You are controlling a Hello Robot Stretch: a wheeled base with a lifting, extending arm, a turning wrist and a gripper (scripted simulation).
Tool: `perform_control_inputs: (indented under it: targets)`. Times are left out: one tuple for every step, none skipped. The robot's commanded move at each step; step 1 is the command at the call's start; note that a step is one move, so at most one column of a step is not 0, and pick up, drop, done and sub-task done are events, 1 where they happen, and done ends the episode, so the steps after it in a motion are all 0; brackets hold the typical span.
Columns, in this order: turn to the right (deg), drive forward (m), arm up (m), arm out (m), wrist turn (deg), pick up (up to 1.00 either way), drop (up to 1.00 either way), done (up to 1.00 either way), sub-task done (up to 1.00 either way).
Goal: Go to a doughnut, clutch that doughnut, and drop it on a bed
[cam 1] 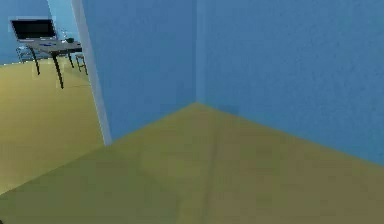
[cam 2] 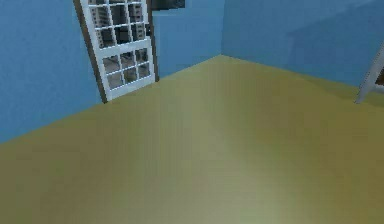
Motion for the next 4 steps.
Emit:
perform_control_inputs:
  targets:
    - [0.0,0.20,0.00,0.00,0.0,0.00,0.00,0.00,0.00]
    - [-45.0,0.00,0.00,0.00,0.0,0.00,0.00,0.00,0.00]
    - [-3.0,0.00,0.00,0.00,0.0,0.00,0.00,0.00,0.00]
    - [0.0,1.00,0.00,0.00,0.0,0.00,0.00,0.00,0.00]
